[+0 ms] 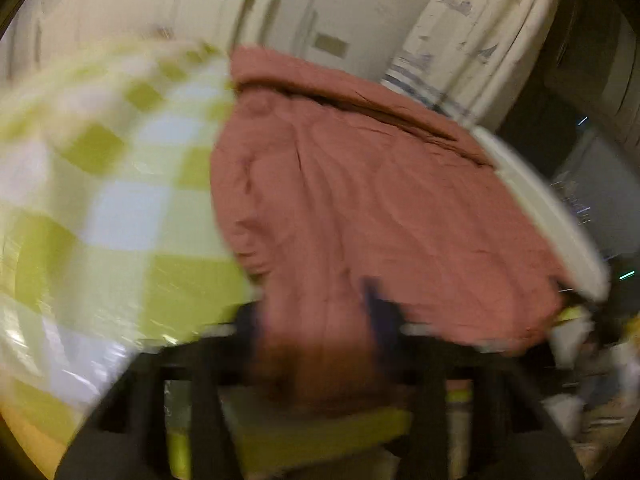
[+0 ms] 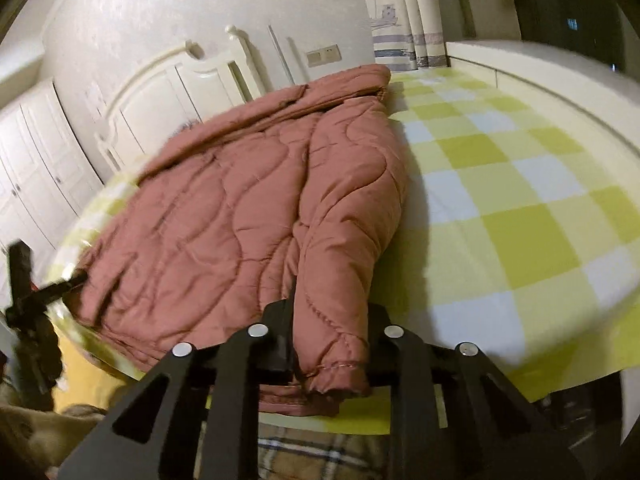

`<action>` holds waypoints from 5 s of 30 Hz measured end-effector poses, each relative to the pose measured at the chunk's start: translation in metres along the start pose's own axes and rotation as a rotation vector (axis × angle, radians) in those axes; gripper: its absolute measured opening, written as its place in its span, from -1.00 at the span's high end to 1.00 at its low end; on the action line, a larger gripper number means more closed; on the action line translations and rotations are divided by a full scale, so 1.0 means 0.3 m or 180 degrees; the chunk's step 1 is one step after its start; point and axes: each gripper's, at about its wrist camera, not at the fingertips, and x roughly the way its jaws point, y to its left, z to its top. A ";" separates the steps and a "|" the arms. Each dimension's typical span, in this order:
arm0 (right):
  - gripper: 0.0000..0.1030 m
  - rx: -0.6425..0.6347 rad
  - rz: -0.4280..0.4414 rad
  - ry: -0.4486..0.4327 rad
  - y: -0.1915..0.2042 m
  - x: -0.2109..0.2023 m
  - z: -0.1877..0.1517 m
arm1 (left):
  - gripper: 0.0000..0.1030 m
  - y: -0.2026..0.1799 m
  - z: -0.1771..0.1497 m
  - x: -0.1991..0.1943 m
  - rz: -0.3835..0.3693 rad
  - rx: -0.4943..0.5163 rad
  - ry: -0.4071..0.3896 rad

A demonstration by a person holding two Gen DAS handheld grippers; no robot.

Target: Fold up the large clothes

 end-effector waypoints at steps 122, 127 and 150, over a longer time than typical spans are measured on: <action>-0.90 0.0150 -0.0840 0.0651 0.221 0.635 0.679 | -0.96 -0.085 0.586 0.522 0.1821 0.0505 0.0134; -0.87 0.0148 -0.1017 0.0252 0.289 0.524 0.677 | -0.96 -0.084 0.587 0.525 0.1816 0.0499 0.0138; -0.91 -0.1037 -0.0642 0.0716 0.570 0.699 0.508 | -0.96 -0.287 0.549 0.360 0.1262 0.0858 -0.0305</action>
